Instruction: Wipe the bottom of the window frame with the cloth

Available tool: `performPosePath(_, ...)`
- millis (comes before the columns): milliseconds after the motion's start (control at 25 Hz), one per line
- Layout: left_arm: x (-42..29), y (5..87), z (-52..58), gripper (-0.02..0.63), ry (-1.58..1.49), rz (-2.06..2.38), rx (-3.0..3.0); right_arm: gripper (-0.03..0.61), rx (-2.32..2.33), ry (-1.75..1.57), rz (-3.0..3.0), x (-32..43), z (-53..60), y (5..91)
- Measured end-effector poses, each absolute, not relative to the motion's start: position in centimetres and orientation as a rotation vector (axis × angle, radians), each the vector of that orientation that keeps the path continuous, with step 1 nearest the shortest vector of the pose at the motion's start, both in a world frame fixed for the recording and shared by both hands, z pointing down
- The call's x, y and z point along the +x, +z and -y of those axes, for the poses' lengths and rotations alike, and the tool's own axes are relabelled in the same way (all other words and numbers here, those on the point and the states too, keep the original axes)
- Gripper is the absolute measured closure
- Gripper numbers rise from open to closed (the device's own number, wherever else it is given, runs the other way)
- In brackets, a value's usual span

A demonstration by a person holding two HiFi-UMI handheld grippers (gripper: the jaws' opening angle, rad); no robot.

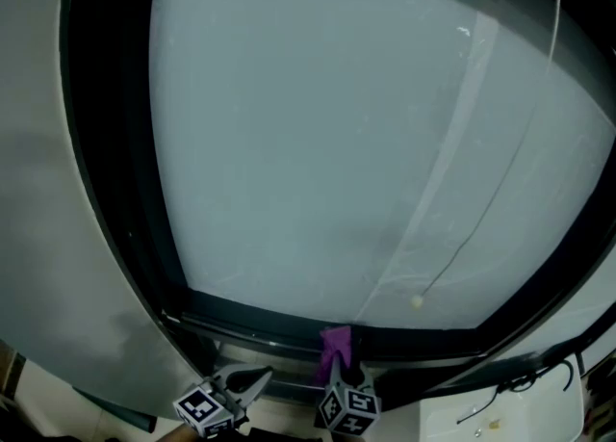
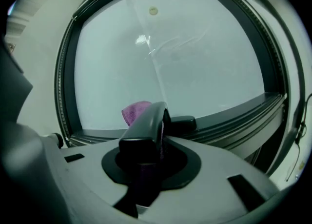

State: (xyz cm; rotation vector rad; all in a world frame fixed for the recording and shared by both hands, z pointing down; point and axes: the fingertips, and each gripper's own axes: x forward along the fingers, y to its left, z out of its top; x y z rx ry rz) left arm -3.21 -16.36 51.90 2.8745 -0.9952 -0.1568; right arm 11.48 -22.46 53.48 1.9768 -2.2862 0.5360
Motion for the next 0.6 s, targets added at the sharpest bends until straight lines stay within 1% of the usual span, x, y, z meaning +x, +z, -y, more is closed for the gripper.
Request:
performPosePath(360, -0.8, 51.4, 17.2, 0.609, -0.145, 0.958, 2.905, 0.493, 1.789, 0.274, 2.283, 12.6, 22.6, 53.8)
performPosePath(600, 0.2, 51.0, 17.3, 0.611, -0.143, 0.942, 2.927, 0.492, 1.662, 0.264, 2.308, 13.9, 22.7, 53.9)
